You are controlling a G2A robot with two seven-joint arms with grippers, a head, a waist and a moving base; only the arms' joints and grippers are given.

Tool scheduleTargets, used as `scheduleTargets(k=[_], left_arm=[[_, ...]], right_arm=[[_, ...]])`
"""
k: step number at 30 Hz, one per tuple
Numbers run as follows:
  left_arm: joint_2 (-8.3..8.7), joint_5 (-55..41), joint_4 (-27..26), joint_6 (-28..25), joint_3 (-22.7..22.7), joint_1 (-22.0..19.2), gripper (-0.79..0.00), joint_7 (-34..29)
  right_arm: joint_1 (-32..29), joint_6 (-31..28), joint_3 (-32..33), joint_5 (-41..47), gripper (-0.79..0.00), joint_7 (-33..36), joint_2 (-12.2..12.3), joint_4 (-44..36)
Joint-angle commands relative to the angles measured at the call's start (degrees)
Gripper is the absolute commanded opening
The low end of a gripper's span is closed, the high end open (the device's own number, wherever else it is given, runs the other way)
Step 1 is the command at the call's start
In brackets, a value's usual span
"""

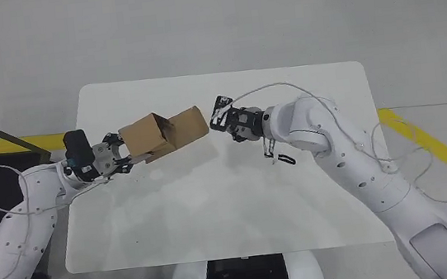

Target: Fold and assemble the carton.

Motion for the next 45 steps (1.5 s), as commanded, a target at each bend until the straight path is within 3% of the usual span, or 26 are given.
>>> scheduleTargets(k=[1, 8, 15, 21, 31, 35, 45], left_arm=[[-0.05, 0.0, -0.3, 0.0, 0.0, 0.1, -0.551, 0.0], [-0.43, -0.4, -1.6, -0.5, 1.0, 0.0, -0.557, 0.0], [-0.67, -0.3, -1.8, -0.7, 1.2, -0.2, -0.563, -0.1], [-0.63, 0.5, -1.9, -1.0, 0.6, 0.0, -0.57, 0.3], [-0.77, 0.6, -2.2, -1.0, 0.3, 0.3, -0.56, 0.3], [-0.89, 0.7, -2.5, -1.2, 0.7, 0.4, -0.557, 0.1], [-1.08, 1.3, -3.1, -1.6, 1.3, 0.6, -0.563, 0.1]], right_arm=[[-1.7, -0.1, 0.6, 1.8, -0.785, -0.3, 0.2, -0.4], [-4.1, 0.3, -0.2, 7.4, -0.785, -9.4, -0.4, 1.3], [-6.0, 7.6, 1.3, 18.3, -0.785, -13.1, -1.3, 6.7], [-6.9, 4.9, 3.6, 29.5, -0.785, -13.4, -1.4, 9.7], [-7.2, 5.0, 3.6, 30.0, -0.785, -13.5, -1.4, 9.8], [-9.4, 5.5, 4.3, 37.8, -0.785, -17.6, -1.8, 10.9], [-3.6, -1.2, 1.2, 54.9, -0.785, -5.6, -3.5, 18.3]])
